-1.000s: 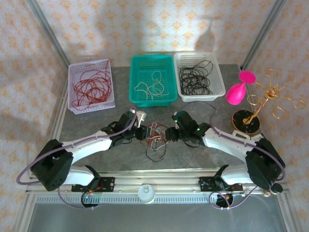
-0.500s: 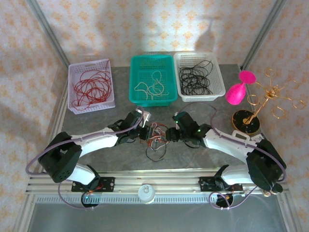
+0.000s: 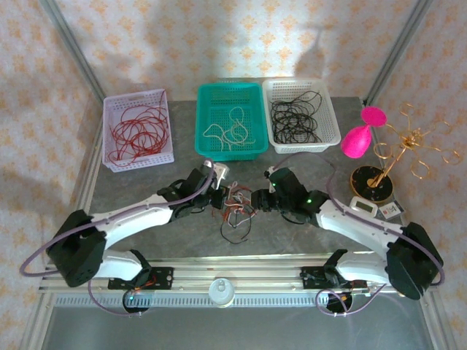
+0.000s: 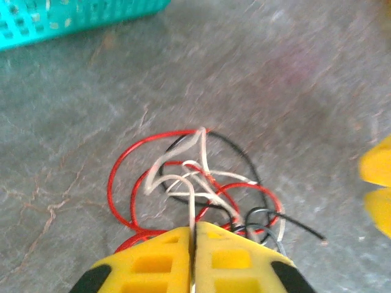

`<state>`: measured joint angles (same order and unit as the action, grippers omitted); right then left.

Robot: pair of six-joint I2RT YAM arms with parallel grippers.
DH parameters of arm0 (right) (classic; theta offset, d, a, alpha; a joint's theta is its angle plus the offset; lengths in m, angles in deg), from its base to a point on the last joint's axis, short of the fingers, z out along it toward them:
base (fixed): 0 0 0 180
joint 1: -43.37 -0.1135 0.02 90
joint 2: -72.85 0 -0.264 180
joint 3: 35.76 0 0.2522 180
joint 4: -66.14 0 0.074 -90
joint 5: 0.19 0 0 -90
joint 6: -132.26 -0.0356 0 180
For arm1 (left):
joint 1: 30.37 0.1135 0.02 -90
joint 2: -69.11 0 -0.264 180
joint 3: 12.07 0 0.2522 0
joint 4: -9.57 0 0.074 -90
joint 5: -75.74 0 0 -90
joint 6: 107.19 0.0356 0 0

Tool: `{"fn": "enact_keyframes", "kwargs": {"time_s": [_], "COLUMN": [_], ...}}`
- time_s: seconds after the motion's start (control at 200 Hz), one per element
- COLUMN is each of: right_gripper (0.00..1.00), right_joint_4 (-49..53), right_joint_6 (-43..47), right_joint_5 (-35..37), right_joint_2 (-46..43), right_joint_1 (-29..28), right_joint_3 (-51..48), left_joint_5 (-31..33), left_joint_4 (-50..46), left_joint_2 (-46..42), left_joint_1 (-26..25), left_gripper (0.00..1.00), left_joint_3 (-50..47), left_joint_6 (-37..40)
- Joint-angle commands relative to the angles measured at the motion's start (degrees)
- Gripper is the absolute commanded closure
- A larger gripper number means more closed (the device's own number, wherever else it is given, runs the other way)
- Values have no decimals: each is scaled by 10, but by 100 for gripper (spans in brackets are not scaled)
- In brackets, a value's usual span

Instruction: Untangle the cables

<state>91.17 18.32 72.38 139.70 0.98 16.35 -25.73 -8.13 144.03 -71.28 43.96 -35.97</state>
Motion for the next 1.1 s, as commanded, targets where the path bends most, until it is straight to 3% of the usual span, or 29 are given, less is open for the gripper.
{"fn": "enact_keyframes", "kwargs": {"time_s": [0.0, 0.125, 0.295, 0.596, 0.886, 1.096], "right_gripper": [58, 54, 41, 43, 43, 41], "right_joint_4": [-108, -231, -351, -367, -446, -474], "right_joint_6": [18, 51, 2, 10, 102, 169], "right_joint_5": [5, -12, -51, -118, -272, -260], "right_joint_2": [-40, -54, -50, -30, 6, 29], "right_joint_1": [-2, -2, 13, 14, -35, -43], "right_joint_3": [-14, -29, -31, -30, -53, -40], "left_joint_5": [14, 6, -24, -35, -44, -63], "left_joint_4": [-32, -36, -2, -10, 7, 21], "left_joint_2": [-46, -93, -163, -201, -216, -224], "left_joint_1": [-5, -5, -6, -6, -6, -6], "left_gripper": [97, 100, 100, 100, 100, 100], "left_joint_3": [19, 37, 34, 66, 86, 100], "left_joint_6": [10, 11, 16, 20, 5, -13]}}
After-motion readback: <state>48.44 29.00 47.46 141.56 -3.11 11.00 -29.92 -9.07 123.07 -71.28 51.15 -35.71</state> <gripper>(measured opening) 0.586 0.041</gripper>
